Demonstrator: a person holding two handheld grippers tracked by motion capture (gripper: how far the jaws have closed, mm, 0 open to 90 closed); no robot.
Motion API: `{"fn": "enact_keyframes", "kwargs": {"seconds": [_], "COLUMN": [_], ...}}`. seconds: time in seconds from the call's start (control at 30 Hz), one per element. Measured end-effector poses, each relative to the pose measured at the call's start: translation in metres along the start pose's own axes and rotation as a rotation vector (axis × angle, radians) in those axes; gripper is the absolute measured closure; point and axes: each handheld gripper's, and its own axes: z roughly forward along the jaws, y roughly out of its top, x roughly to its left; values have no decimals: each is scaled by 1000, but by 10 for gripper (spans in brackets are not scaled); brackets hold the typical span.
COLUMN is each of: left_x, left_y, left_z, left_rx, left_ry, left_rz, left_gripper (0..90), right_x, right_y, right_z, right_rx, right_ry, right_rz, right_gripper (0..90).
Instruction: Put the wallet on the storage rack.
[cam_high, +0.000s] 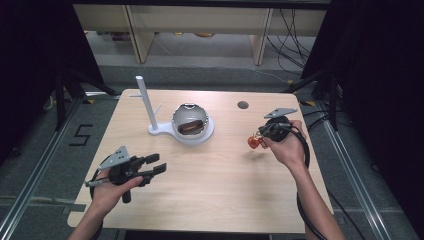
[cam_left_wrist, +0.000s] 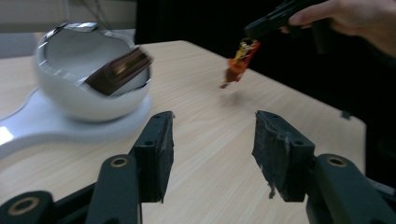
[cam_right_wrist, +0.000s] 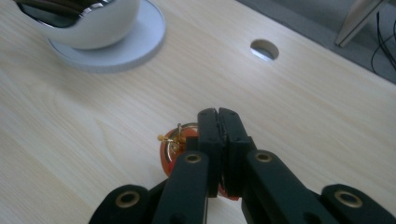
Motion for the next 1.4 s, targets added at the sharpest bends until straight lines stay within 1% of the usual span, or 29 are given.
{"fn": "enact_keyframes", "kwargs": {"seconds": [0.03,0.07,0.1,0.13,0.17,0.2,0.27,0.3,0.33,0.37,0.4,0.43,0.53,0.57,0.63,0.8,0.87,0.9,0.93,0.97,1.0,1.03,1.1,1.13,1.17,1.27,1.33,1.37,1.4], "left_x": [0,-2,-6,-6,-9,-11,-11,-12,-13,-14,-14,-14,-12,-12,-12,-12,-11,-10,-10,-9,-9,-8,-8,-7,-7,-6,-6,-6,-6], "left_y": [0,7,20,20,27,36,41,45,49,53,56,62,68,68,72,73,73,72,72,71,71,69,69,69,69,68,68,69,69], "left_z": [0,5,17,17,26,38,45,51,57,63,69,79,94,94,108,121,128,130,130,132,132,134,135,135,135,137,137,137,137], "left_rx": [0,6,22,22,31,41,45,52,61,64,69,83,93,93,112,129,145,155,155,166,166,173,176,179,181,197,206,209,208], "left_ry": [0,-25,-62,-62,-79,-104,-111,-125,-134,-142,-149,-158,-185,-185,-210,-221,-247,-269,-269,-295,-295,-306,-303,-305,-306,-318,-318,-315,-313], "left_rz": [0,2,16,16,29,42,52,58,65,66,74,76,51,51,32,22,-4,-10,-10,-35,-35,-47,-47,-47,-48,-64,-60,-66,-73], "left_gripper": [469,469,468,466,466,458,447,447,430,430,422,408,388,381,360,347,348,350,360,368,377,394,408,427,457,545,608,608,647], "right_x": [0,3,12,12,14,24,34,34,43,43,49,59,70,70,80,91,97,97,97,100,100,100,101,102,102,105,106,106,107], "right_y": [0,2,7,7,9,13,17,17,22,22,23,28,33,33,38,43,45,46,46,47,47,48,48,47,48,48,49,49,49], "right_z": [0,-2,-6,-6,-6,-7,-8,-8,-7,-7,-8,-9,-10,-10,-10,-12,-13,-14,-14,-13,-13,-12,-12,-13,-11,-12,-12,-12,-13], "right_rx": [0,-4,-27,-27,-37,-52,-66,-66,-79,-79,-88,-90,-109,-109,-141,-151,-169,-161,-161,-167,-167,-175,-179,-164,-183,-168,-191,-191,-174], "right_ry": [0,8,17,17,20,46,64,64,91,91,98,126,148,148,169,194,207,221,221,222,222,227,232,234,228,240,240,240,252], "right_rz": [0,8,-19,-19,-33,-45,-75,-75,-106,-106,-99,-123,-144,-144,-169,-184,-195,-206,-206,-194,-194,-217,-214,-197,-220,-199,-230,-230,-216], "right_gripper": [897,897,897,897,897,897,897,897,897,897,897,897,897,897,897,897,897,897,897,897,897,897,897,897,897,897,897,897,897]}}
